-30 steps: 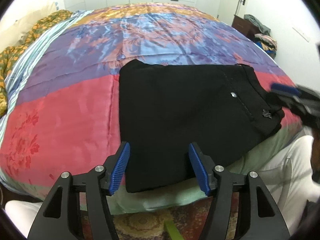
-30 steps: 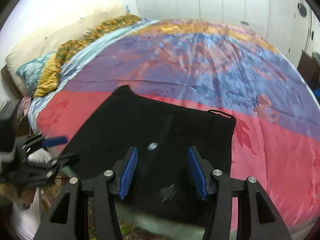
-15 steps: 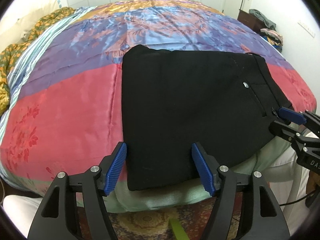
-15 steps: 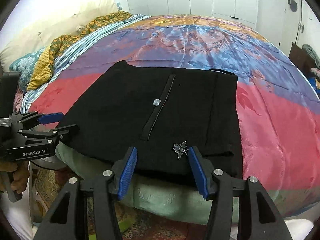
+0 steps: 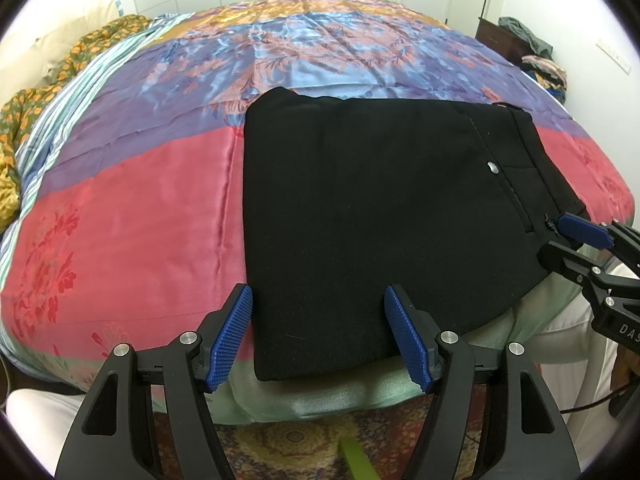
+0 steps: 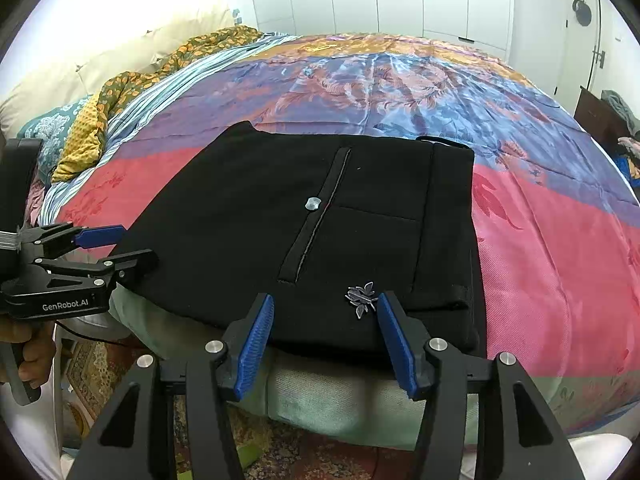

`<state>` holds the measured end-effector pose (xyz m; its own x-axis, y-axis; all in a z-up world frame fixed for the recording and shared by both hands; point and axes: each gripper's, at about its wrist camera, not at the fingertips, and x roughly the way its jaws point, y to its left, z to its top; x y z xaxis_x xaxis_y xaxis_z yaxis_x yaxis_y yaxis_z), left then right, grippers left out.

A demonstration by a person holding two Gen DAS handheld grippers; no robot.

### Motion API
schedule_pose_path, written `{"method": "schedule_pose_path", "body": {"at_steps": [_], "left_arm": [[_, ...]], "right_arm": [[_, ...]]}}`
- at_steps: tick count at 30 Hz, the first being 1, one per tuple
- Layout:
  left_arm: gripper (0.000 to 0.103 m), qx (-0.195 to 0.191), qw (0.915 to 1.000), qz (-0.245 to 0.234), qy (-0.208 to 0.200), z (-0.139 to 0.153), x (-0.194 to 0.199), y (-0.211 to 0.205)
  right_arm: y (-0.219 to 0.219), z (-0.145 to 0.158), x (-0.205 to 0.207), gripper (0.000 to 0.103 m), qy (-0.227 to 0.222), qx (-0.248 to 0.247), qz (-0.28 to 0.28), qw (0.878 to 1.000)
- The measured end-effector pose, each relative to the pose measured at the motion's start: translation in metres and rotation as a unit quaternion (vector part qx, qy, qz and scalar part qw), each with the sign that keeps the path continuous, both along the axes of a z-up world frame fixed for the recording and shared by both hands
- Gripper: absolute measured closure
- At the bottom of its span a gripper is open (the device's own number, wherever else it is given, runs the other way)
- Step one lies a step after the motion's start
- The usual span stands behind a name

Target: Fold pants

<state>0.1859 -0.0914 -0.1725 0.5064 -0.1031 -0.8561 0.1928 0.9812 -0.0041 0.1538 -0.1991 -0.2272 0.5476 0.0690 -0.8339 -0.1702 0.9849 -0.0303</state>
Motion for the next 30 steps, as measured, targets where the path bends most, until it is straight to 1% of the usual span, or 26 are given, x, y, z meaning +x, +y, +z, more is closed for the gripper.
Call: {"method": "schedule_pose_path", "body": {"at_steps": [9, 20, 22, 23, 25, 27, 28, 30], "left_arm": [[0.032, 0.000, 1.0000, 0.000, 0.000, 0.000, 0.000, 0.000], [0.031, -0.004, 1.0000, 0.002, 0.000, 0.001, -0.001, 0.002], [0.030, -0.027, 0.9996, 0.006, -0.004, 0.007, -0.002, 0.009], [0.029, -0.043, 0.9990, 0.010, -0.006, 0.010, -0.003, 0.014], [0.025, -0.069, 0.9973, 0.024, -0.013, 0.017, -0.003, 0.026], [0.023, -0.077, 0.9963, 0.035, -0.015, 0.021, 0.000, 0.038], [0.023, -0.077, 0.9962, 0.038, -0.012, 0.021, 0.002, 0.042], [0.023, -0.074, 0.9963, 0.044, -0.008, 0.021, 0.007, 0.050]], "right_arm": [[0.000, -0.001, 0.000, 0.047, -0.001, 0.001, 0.000, 1.000], [0.001, 0.001, -0.001, 0.044, -0.002, 0.001, 0.000, 1.000], [0.001, 0.007, -0.002, 0.044, -0.008, 0.011, -0.005, 1.000], [-0.002, 0.016, -0.004, 0.044, -0.017, 0.027, -0.012, 0.999], [-0.009, 0.029, -0.007, 0.043, -0.034, 0.053, -0.026, 0.998], [-0.022, 0.045, -0.012, 0.037, -0.053, 0.076, -0.050, 0.994], [-0.029, 0.049, -0.013, 0.032, -0.058, 0.084, -0.060, 0.993], [-0.051, 0.057, -0.015, 0.030, -0.060, 0.099, -0.088, 0.989]]}}
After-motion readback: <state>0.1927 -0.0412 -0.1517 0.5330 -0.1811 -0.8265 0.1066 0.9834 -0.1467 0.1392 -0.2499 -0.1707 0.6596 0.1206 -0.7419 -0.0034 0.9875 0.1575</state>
